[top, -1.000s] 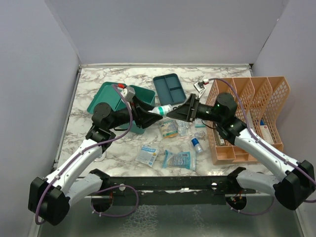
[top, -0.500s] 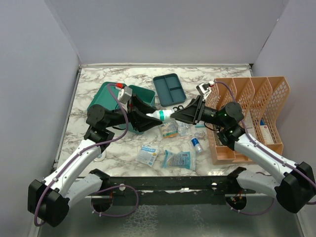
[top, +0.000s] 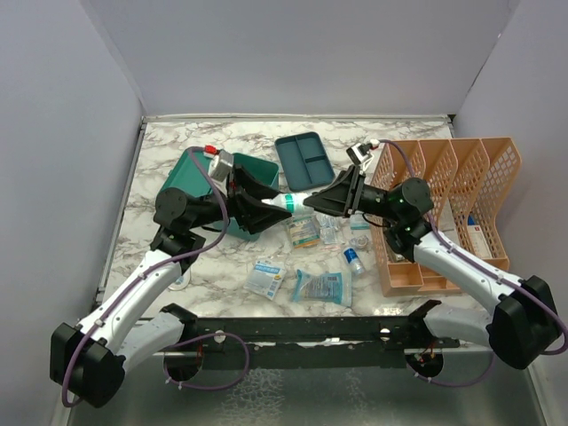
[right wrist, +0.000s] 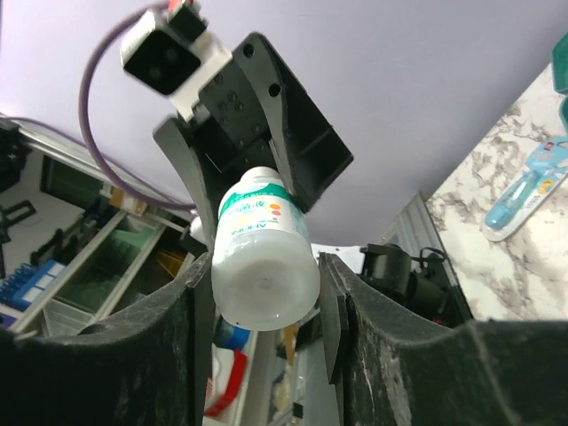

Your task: Organize the medicine kit

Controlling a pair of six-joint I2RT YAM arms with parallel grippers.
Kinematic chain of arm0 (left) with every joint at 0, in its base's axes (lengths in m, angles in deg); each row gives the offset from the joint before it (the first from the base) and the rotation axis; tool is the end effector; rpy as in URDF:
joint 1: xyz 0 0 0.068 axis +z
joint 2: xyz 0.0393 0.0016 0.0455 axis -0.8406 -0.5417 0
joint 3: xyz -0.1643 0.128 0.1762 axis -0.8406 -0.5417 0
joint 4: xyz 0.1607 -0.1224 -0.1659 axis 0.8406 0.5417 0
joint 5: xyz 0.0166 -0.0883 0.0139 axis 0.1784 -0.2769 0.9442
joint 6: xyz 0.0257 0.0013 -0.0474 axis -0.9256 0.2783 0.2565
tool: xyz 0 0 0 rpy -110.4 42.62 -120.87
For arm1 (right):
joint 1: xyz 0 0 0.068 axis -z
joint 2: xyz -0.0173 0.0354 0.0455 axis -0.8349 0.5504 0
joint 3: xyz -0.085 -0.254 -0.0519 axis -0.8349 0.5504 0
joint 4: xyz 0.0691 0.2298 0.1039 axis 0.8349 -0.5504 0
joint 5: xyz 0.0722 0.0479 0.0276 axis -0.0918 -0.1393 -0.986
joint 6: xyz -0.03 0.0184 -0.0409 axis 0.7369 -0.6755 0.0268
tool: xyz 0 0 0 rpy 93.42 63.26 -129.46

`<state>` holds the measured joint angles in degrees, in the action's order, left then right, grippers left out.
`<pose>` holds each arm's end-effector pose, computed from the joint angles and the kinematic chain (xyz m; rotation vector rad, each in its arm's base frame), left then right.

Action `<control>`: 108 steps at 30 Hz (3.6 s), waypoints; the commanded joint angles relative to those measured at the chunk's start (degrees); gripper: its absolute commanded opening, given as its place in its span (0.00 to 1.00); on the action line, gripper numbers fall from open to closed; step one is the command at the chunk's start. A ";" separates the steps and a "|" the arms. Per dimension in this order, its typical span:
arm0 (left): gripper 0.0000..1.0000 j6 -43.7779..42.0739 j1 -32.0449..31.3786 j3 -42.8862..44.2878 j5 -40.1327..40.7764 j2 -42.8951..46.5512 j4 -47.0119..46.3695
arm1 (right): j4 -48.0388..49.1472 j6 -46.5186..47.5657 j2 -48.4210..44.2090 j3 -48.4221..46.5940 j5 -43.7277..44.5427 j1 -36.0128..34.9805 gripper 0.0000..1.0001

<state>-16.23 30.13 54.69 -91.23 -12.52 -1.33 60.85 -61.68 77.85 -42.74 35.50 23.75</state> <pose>0.1703 -0.1187 0.3720 0.7442 1.2891 -1.5154 0.2028 0.1611 0.3359 -0.1827 1.7421 2.0452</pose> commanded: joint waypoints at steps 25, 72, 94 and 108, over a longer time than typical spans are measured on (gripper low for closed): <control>0.84 49.26 -0.90 4.91 43.90 -12.45 9.85 | 1.67 30.32 15.92 -13.43 22.26 -0.55 0.29; 0.35 16.54 1.15 4.73 53.15 -2.50 40.57 | -35.27 31.58 -5.05 -5.44 24.64 -1.15 0.67; 0.35 15.81 5.18 12.61 57.96 -15.49 46.47 | -30.92 52.92 4.58 -7.94 35.18 -1.15 0.64; 0.32 24.10 7.37 21.99 60.64 -31.42 59.74 | -41.85 56.45 10.33 -17.35 35.73 -1.14 0.63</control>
<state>4.03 37.08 74.49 -33.88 -42.00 52.68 22.04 -7.43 87.62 -58.37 69.40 22.92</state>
